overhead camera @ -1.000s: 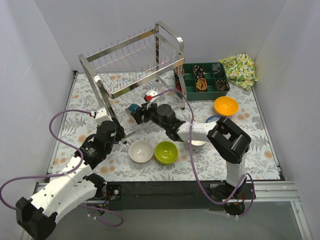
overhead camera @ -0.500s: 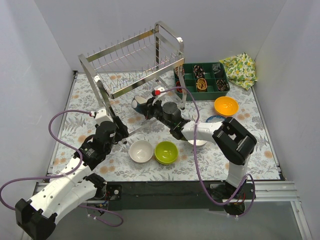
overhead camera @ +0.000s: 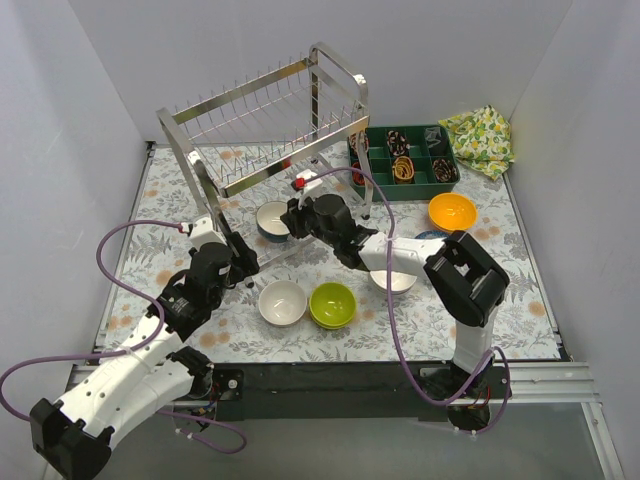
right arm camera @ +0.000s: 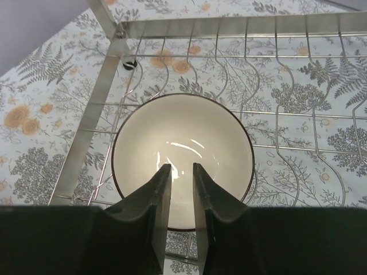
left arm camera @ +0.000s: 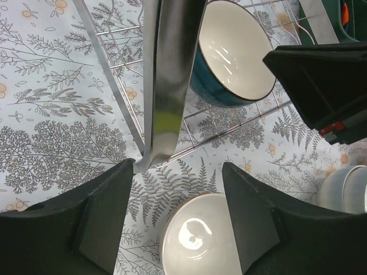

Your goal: Unload the bowls from the dish rack

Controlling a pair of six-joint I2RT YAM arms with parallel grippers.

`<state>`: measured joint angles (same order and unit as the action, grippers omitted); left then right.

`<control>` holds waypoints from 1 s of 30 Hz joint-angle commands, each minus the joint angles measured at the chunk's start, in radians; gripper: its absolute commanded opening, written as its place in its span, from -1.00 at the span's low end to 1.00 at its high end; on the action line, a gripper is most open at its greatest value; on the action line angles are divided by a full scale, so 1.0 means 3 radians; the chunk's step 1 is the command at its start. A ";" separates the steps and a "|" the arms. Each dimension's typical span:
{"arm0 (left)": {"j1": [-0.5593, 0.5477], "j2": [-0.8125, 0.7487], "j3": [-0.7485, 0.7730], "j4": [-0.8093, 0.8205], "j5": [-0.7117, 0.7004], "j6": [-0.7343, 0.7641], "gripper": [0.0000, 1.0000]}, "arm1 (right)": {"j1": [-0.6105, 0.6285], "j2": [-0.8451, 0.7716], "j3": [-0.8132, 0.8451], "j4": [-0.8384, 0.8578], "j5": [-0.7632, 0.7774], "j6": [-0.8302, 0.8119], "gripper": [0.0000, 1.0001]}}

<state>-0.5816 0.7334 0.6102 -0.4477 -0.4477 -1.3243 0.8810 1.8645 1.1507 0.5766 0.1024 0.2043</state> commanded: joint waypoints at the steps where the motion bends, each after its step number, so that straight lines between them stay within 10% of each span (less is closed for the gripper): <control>1: 0.0011 -0.0077 -0.0035 0.0004 0.0004 0.0017 0.27 | -0.0012 0.0125 0.0336 -0.0428 0.0078 -0.0124 -0.37; 15: 0.0011 -0.0077 -0.0035 -0.0001 0.0020 0.0007 0.28 | -0.0007 -0.0028 0.0398 -0.0853 0.0416 -0.0073 0.14; 30: 0.0016 -0.0103 -0.0040 -0.0011 0.0014 0.0002 0.29 | -0.0043 0.0176 0.0740 -0.1246 0.0610 0.0157 0.14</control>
<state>-0.5816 0.7235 0.6098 -0.4477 -0.4438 -1.3247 0.8761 1.8713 1.2861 0.2443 0.2783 0.2104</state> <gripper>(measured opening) 0.643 0.569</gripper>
